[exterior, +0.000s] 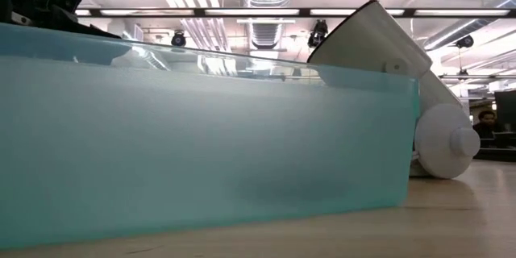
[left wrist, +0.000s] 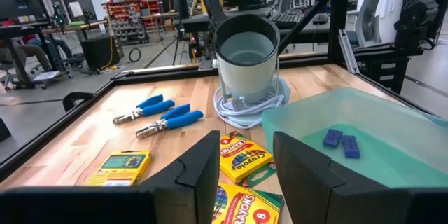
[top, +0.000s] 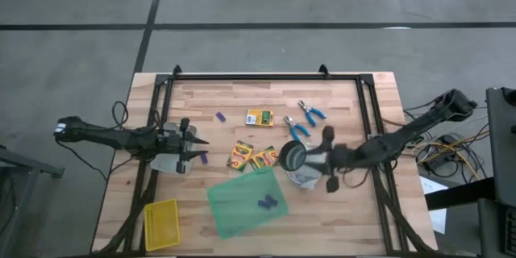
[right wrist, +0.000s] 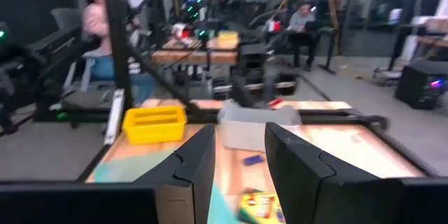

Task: Pick & Place School Supplies
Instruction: Put the blue eraser into the green bin

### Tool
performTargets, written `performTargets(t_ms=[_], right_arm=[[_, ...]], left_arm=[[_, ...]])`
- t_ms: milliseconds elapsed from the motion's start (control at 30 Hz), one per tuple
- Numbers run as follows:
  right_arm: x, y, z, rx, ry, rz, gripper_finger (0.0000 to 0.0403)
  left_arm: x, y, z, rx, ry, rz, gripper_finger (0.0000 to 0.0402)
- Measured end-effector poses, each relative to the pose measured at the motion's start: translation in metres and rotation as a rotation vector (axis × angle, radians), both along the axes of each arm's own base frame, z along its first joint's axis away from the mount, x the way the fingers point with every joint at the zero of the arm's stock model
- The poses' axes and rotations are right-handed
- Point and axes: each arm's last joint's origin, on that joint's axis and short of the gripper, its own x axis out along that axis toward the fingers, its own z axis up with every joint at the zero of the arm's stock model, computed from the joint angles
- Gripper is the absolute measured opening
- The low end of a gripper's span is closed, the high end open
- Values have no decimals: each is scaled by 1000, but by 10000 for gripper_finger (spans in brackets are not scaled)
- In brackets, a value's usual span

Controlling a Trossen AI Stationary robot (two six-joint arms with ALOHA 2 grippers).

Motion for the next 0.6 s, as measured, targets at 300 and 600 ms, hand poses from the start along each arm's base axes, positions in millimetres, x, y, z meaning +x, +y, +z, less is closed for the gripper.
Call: performTargets(t_ms=[300, 600], right_arm=[[-47, -41, -17, 22, -23, -84, 121], [-64, -62, -11, 23, 153, -189, 119]], left_arm=[[0, 0, 0, 1, 4, 0, 139], [0, 0, 0, 1, 5, 0, 139]])
